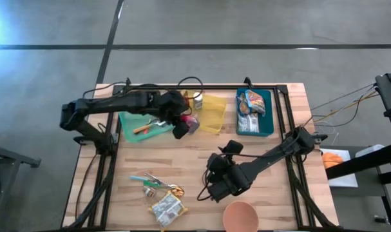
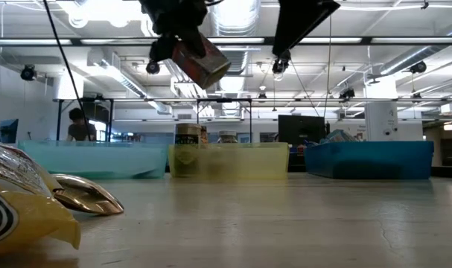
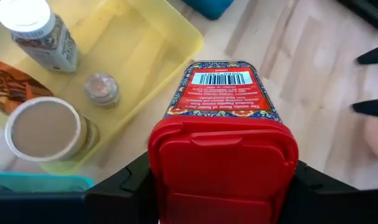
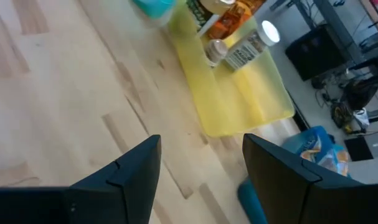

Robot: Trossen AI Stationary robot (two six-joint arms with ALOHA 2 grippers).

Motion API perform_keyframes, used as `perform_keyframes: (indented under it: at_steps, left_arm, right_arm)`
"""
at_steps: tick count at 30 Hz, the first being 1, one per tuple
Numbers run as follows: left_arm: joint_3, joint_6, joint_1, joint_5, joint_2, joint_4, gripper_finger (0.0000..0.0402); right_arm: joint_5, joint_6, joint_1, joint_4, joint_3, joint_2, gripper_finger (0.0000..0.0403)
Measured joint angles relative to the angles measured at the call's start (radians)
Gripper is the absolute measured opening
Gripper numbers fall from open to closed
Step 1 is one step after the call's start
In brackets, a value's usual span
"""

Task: Pick & Place Food Item
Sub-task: Put the red seasoning can into the yellow bin

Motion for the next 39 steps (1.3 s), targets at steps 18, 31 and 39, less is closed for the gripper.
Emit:
perform_keyframes:
  at_steps: [18,31,39]
  left_arm:
    - [0.27,0.181,0.086,-0.025,0.273,-0.041,0.0205]
    - [0.517,0.417,0.115,-0.237,0.508,-0.143,0.0205]
    - [0.517,0.576,0.118,-0.253,0.573,-0.145,0.0205]
  right_arm:
    - [-0.106,-0.401,0.031,1.062,-0.775,-0.585,0.0224]
    - [-0.141,-0.418,0.03,1.195,-0.971,-0.664,0.0224]
    - [-0.155,-0.487,0.023,1.193,-0.971,-0.674,0.0224]
